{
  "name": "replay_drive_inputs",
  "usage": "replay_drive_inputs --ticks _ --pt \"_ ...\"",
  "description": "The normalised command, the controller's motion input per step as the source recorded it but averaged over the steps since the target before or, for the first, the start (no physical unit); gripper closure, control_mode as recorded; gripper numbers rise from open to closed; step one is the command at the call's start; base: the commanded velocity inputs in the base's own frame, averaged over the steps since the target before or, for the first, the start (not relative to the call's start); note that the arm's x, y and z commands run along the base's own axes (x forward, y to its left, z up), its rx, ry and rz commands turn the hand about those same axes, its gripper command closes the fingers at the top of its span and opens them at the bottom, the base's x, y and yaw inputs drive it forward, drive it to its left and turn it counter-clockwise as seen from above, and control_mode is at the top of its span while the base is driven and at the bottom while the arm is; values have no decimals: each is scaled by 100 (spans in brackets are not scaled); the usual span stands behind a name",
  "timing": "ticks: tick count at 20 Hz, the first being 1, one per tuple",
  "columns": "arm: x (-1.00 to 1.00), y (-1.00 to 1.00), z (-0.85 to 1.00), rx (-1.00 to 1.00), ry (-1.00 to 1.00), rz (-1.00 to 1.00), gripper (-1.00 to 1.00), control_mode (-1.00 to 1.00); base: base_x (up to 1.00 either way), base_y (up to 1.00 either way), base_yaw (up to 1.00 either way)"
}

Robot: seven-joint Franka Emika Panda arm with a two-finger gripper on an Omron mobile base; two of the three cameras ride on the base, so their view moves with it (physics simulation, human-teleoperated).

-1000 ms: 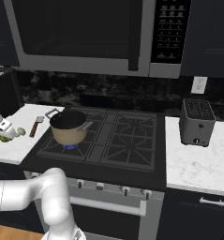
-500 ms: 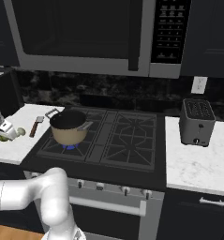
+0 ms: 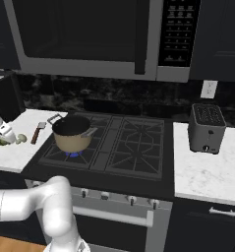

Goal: Put the mushroom and lime in the pot. Retrieve the spatula and lightly stir the vegetables in the pot.

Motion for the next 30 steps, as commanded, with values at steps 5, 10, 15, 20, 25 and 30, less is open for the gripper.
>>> replay_drive_inputs --ticks 5,10,15,20,25,30 --pt "-31 -56 98 7 -7 0 100 -100 0 0 0" --pt "-41 -64 99 5 -5 0 100 -100 0 0 0" --pt "-40 -78 68 0 -3 0 100 -100 0 0 0" --pt "-23 -97 16 -6 0 1 100 -100 0 0 0" --pt "-4 -98 0 -8 -4 2 100 -100 0 0 0" --pt "8 -83 0 -5 -13 6 100 -100 0 0 0"
